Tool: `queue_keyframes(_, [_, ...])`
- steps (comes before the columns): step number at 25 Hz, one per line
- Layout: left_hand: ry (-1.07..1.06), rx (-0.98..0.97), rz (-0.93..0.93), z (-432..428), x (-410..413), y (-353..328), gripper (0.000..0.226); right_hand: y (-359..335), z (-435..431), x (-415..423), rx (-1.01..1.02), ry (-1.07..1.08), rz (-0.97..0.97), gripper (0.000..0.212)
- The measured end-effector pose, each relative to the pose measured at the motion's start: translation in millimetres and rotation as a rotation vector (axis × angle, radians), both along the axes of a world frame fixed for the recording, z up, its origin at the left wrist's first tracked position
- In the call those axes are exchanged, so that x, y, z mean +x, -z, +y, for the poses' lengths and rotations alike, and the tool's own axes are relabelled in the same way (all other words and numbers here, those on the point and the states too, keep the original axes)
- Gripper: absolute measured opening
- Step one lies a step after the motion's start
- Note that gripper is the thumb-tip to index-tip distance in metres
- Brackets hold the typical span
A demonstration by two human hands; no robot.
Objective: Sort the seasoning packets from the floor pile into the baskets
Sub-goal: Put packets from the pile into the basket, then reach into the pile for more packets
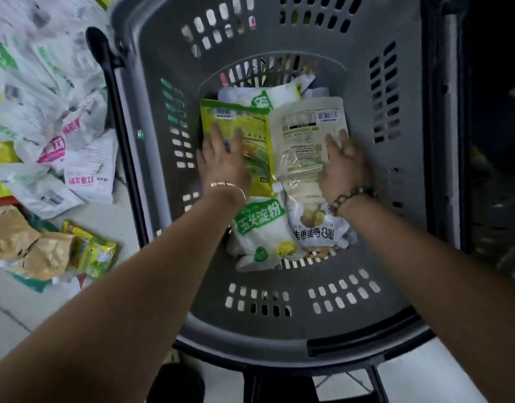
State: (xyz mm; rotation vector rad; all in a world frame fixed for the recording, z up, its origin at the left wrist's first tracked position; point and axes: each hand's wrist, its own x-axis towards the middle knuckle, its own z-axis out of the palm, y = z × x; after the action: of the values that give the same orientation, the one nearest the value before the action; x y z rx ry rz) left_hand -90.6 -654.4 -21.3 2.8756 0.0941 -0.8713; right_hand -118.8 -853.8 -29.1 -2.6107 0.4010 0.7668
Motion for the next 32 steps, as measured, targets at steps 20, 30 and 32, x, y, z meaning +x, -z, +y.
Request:
queue_keyframes(20, [-0.169,-0.476,-0.026,9.2,-31.5,-61.4,0.058,-31.5,49.3,-18.8,-0.086,-0.221,0.006,0.061])
queue_keyframes(30, [-0.233,-0.632,-0.279,186.2,-120.7,-175.5,0.051,-179.8,193.4,-60.2,0.140,-0.162,-0.365,0.054])
queue_keyframes(32, [-0.286,-0.567,-0.248,244.3,-142.8,-178.3,0.050,-196.2,245.8,-67.1,0.177,-0.221,-0.383,0.054])
